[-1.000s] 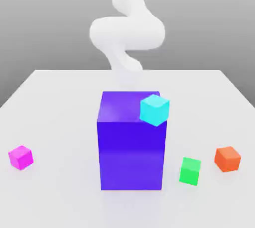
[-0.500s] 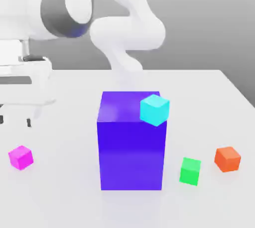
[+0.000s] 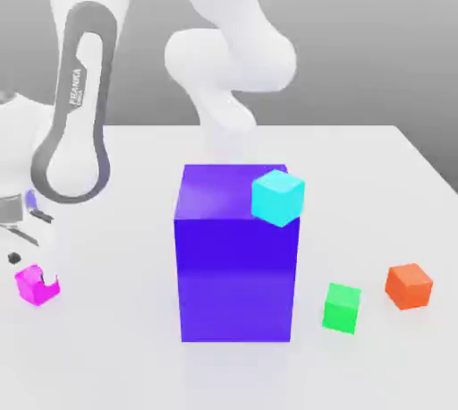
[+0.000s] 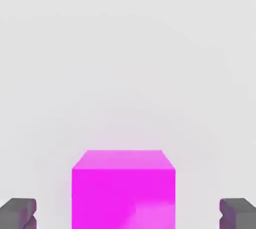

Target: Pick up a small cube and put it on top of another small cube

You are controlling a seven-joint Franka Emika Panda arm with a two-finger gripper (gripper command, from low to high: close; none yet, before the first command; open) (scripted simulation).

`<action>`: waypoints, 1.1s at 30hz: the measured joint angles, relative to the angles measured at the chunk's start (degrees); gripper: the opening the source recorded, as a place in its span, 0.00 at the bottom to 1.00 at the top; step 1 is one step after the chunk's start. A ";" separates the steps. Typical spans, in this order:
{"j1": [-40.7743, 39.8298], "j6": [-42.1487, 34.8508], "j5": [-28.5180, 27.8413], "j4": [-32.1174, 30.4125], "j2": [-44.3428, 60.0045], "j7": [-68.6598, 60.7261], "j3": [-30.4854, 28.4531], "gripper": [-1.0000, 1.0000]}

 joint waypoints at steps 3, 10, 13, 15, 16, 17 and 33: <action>-0.98 0.58 1.15 0.28 0.93 -0.89 1.23 0.00; 1.15 -0.86 -1.76 -0.38 -1.26 1.32 -1.52 0.00; 4.98 -3.49 -7.34 -1.63 -5.35 5.56 -6.52 0.00; 7.45 -5.32 -11.22 -2.50 -8.17 8.52 -9.81 0.00; 8.24 -6.23 -13.36 -2.95 -9.62 10.15 -11.04 0.00; 8.97 -6.78 -14.59 -2.99 -10.18 11.89 -11.89 0.00; 37.98 -7.06 -37.17 -0.61 -21.38 19.72 3.31 0.00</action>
